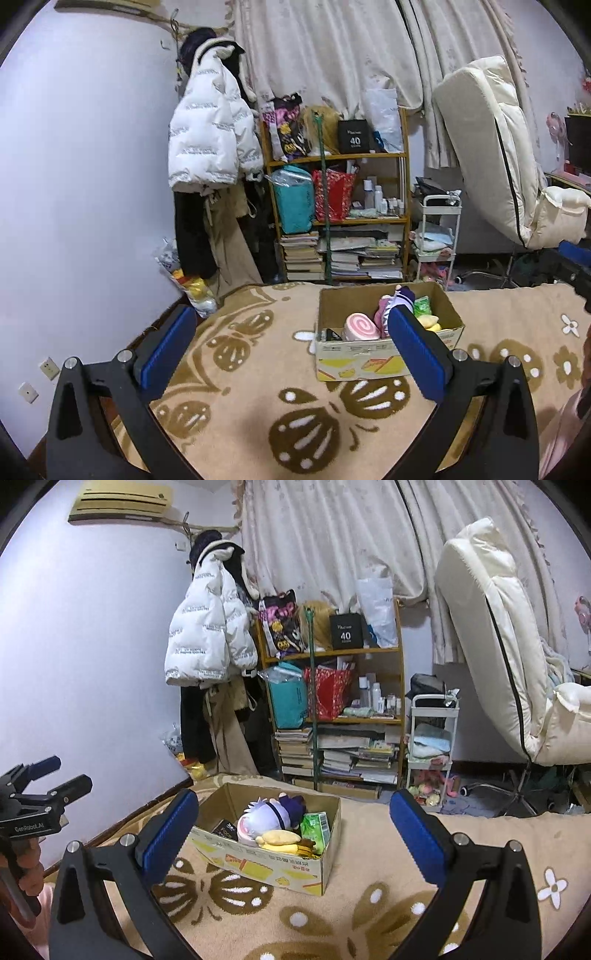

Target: Organize soft objects

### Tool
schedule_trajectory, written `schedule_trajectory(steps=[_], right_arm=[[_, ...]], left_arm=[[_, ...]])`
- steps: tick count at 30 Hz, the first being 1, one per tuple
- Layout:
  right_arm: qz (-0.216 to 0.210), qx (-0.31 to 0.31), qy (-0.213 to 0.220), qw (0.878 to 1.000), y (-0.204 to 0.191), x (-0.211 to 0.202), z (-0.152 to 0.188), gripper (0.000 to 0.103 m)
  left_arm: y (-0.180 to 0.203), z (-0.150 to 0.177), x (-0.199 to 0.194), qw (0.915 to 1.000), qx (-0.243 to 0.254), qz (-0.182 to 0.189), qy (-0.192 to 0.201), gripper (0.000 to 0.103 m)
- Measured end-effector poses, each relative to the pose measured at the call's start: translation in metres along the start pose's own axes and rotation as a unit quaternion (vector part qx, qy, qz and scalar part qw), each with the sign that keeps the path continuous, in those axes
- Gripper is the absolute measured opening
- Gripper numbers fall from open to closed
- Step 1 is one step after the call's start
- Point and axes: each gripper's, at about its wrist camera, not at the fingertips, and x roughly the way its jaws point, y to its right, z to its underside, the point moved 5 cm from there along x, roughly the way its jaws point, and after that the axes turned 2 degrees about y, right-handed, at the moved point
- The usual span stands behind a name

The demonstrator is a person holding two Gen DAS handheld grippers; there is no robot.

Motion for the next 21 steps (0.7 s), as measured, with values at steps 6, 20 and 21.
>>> schedule_trajectory(steps=[6, 20, 21], right_arm=[[0.001, -0.011, 0.014, 1.0, -0.001, -0.013, 0.003, 0.103], [0.0, -0.013, 0.03, 0.999, 0.013, -0.019, 0.031, 0.103], [0.001, -0.012, 0.032, 0.999, 0.015, -0.019, 0.032, 0.103]], left_arm=[[0.001, 0.014, -0.009, 0.9997, -0.009, -0.002, 0.021, 0.102], [0.008, 0.046, -0.01, 0.9981, -0.018, -0.02, 0.056, 0.102], [0.008, 0.048, -0.009, 0.9981, -0.017, -0.021, 0.055, 0.102]])
